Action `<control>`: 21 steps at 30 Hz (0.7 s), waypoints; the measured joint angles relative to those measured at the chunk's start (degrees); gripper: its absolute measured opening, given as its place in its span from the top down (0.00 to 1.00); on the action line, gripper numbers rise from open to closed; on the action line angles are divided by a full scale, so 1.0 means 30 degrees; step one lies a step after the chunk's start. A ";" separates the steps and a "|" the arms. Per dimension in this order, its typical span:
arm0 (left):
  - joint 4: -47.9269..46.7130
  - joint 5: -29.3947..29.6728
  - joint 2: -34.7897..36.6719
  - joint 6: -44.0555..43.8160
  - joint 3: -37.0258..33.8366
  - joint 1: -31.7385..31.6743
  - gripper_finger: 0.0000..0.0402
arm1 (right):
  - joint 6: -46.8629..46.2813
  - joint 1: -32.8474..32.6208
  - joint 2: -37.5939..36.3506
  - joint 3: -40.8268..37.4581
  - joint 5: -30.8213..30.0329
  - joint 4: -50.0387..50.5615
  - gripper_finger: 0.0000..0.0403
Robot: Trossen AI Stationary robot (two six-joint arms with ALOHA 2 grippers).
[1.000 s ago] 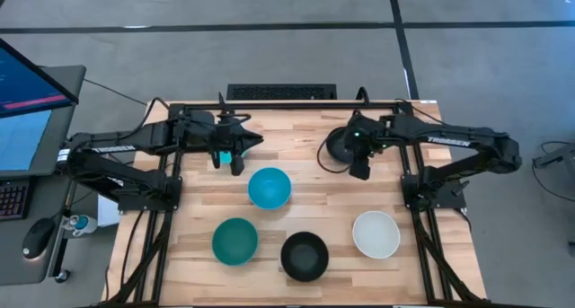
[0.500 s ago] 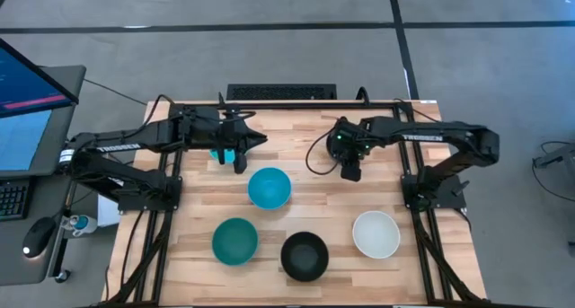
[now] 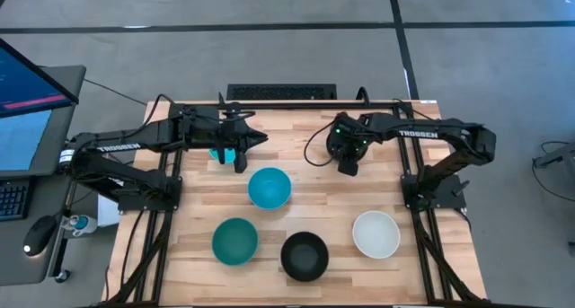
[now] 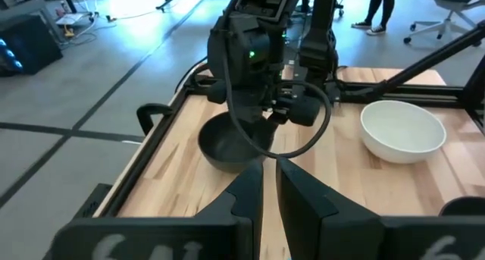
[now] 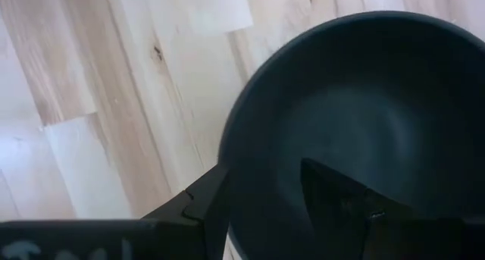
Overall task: Nest bowls inside each other
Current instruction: Stack the top black bowl on top of the blue bowl
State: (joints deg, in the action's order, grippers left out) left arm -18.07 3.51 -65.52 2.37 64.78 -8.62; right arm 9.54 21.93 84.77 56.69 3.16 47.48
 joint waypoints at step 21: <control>0.0004 0.0052 0.0000 -0.0015 -0.0004 -0.0036 0.92 | -0.0030 -0.0173 0.0299 0.0007 0.1071 -0.0412 0.55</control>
State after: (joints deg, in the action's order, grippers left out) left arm -18.05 3.66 -65.52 2.33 64.77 -8.73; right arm 9.45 21.41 85.67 56.71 6.37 46.24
